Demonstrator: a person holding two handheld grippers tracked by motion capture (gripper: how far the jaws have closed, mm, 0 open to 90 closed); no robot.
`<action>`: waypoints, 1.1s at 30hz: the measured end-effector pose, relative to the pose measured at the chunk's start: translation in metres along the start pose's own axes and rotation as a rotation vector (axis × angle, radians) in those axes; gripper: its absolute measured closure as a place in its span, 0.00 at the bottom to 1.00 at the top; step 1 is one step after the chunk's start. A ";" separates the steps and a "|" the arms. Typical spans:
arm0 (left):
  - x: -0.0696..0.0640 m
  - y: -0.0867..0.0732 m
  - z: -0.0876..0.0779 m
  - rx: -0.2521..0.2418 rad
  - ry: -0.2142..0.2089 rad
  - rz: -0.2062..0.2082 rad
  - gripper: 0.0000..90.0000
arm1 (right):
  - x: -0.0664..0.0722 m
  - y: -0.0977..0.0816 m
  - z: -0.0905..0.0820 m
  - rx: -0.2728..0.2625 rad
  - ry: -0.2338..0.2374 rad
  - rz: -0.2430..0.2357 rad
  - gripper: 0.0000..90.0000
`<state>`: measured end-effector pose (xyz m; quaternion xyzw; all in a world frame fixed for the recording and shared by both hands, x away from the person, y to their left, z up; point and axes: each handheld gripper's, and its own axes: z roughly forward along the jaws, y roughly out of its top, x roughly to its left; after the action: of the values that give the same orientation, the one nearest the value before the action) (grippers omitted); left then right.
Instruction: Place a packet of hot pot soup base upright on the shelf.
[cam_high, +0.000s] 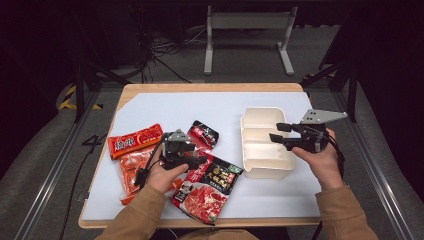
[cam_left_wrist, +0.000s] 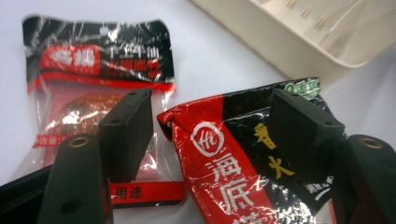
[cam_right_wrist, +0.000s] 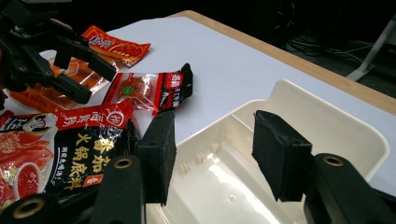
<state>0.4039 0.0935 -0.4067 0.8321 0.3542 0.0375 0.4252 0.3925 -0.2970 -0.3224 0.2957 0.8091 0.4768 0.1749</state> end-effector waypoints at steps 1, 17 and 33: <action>0.002 -0.001 0.003 0.011 -0.003 -0.014 0.36 | 0.000 0.000 0.000 0.000 0.001 0.001 0.55; 0.011 -0.005 0.026 0.012 -0.003 0.019 0.51 | 0.003 -0.001 0.009 0.014 0.008 -0.007 0.52; 0.013 -0.011 0.035 0.073 0.025 0.014 0.71 | 0.005 -0.002 0.016 0.042 0.009 -0.007 0.51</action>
<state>0.4205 0.0814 -0.4400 0.8489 0.3548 0.0381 0.3898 0.3966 -0.2841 -0.3318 0.2943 0.8208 0.4604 0.1665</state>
